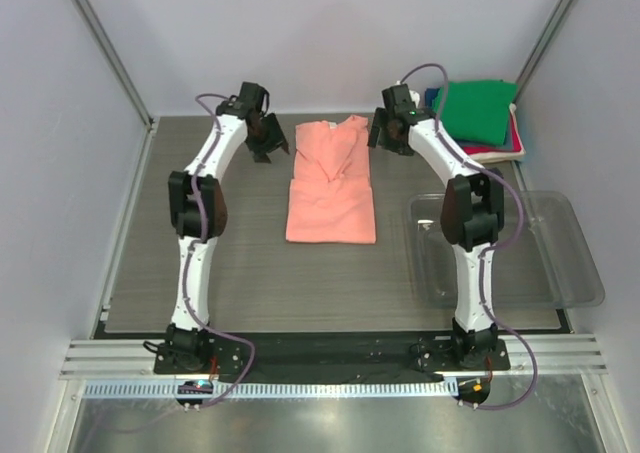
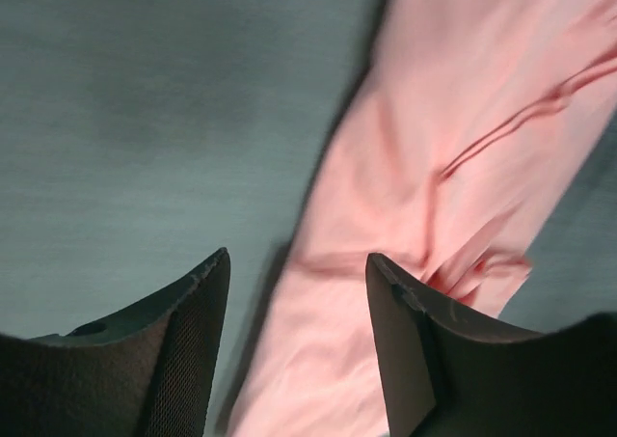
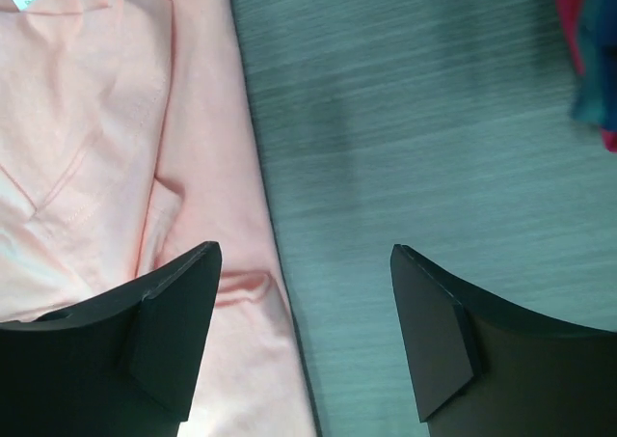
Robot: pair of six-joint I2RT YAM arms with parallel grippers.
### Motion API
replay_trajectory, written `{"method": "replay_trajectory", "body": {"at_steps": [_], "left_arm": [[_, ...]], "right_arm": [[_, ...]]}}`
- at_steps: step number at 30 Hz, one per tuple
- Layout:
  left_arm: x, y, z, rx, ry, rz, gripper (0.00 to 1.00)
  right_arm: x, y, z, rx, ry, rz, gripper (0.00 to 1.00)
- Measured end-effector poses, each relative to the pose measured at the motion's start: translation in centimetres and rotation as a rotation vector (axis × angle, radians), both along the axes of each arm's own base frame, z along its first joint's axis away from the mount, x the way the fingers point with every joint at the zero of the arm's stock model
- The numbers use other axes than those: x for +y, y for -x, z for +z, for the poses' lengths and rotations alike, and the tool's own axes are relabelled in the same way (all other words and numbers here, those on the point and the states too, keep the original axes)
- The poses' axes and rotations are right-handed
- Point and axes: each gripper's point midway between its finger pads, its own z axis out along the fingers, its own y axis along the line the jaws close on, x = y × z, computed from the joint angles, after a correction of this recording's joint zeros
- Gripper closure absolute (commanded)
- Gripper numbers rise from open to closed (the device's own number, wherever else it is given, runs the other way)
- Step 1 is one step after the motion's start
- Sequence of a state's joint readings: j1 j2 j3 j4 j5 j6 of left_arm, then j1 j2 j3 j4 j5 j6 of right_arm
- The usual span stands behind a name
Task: Fold and stack the t-shirts
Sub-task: Fold the tshirt
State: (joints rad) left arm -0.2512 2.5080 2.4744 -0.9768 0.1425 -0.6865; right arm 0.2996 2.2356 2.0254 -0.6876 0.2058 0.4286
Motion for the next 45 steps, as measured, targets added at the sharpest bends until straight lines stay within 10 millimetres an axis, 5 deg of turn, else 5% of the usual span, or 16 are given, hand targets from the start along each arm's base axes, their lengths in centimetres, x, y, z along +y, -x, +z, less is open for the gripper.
{"method": "replay_trajectory", "body": {"at_steps": [4,8,12,16,22,36,45], "left_arm": [[3.2,7.0,-0.2,0.117,-0.020,0.017,0.41],[3.1,13.3,1.0,0.122,-0.008,-0.021,0.41],[2.2,17.9,1.2,0.087,0.014,-0.065,0.41],[1.7,21.6,-0.6,0.091,0.044,-0.080,0.41],[1.4,24.3,-4.6,0.132,0.079,-0.066,0.41],[-1.0,24.0,-6.8,0.092,0.127,-0.084,0.48],[-1.8,24.0,-7.3,0.056,0.173,-0.067,0.74]], "right_arm": [[-0.7,4.7,1.2,0.030,-0.038,0.028,0.23],[1.7,12.2,0.6,0.094,-0.083,0.126,0.23],[4.2,19.1,-2.0,0.162,-0.117,0.217,0.24],[3.9,23.3,-5.2,0.253,-0.118,0.220,0.26],[3.4,24.3,-7.1,0.276,-0.121,0.199,0.30],[4.2,23.1,-8.9,0.234,-0.149,0.193,0.66],[4.5,22.8,-9.1,0.216,-0.162,0.197,0.81]]}}
